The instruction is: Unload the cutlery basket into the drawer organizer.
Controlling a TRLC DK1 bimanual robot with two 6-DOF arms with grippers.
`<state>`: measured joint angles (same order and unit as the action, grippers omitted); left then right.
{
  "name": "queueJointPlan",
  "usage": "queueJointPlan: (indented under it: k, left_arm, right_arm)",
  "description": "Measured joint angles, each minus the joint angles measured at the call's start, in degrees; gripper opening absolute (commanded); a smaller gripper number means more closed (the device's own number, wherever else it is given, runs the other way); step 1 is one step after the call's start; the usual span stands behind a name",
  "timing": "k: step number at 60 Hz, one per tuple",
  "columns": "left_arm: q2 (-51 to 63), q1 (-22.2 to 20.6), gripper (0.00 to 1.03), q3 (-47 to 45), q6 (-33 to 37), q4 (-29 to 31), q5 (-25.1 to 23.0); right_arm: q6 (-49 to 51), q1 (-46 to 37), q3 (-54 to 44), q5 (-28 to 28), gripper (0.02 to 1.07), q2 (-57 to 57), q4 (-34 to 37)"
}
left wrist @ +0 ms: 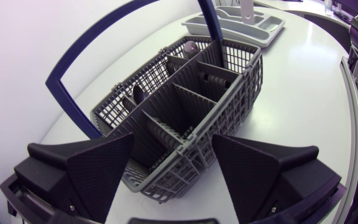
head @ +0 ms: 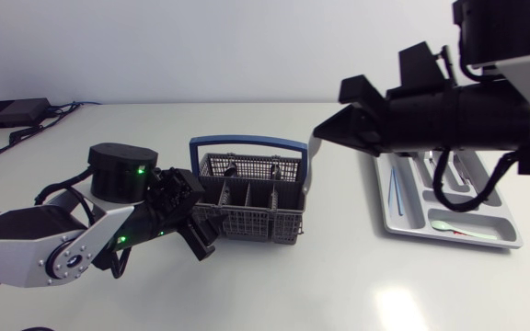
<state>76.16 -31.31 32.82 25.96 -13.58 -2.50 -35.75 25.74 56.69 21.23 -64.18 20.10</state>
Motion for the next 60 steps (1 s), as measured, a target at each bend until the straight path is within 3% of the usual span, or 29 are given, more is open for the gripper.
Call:
queueJointPlan:
  k: [15,25,40,51,60]
  left_arm:
    - [0.0,0.0,0.89,0.0,0.0,0.1,0.0]
    - [-0.1,0.0,0.89,0.0,0.0,0.7,0.0]
    - [-1.6,0.0,0.89,0.0,0.0,2.0,0.3]
    - [-1.9,-0.2,0.89,0.0,-0.2,3.6,0.5]
    - [-2.2,-1.2,0.89,0.0,-0.4,5.1,1.4]
  right_arm:
    - [7.3,-14.6,0.0,0.0,0.08,3.9,11.2]
    - [15.8,-24.7,-0.5,0.0,0.08,3.6,14.9]
    - [31.9,-41.3,-6.2,-3.5,0.08,-0.1,14.7]
    - [41.2,-47.8,-11.5,-9.0,0.09,-1.0,7.4]
    - [46.2,-51.1,-13.7,-10.1,0.09,-3.8,2.0]
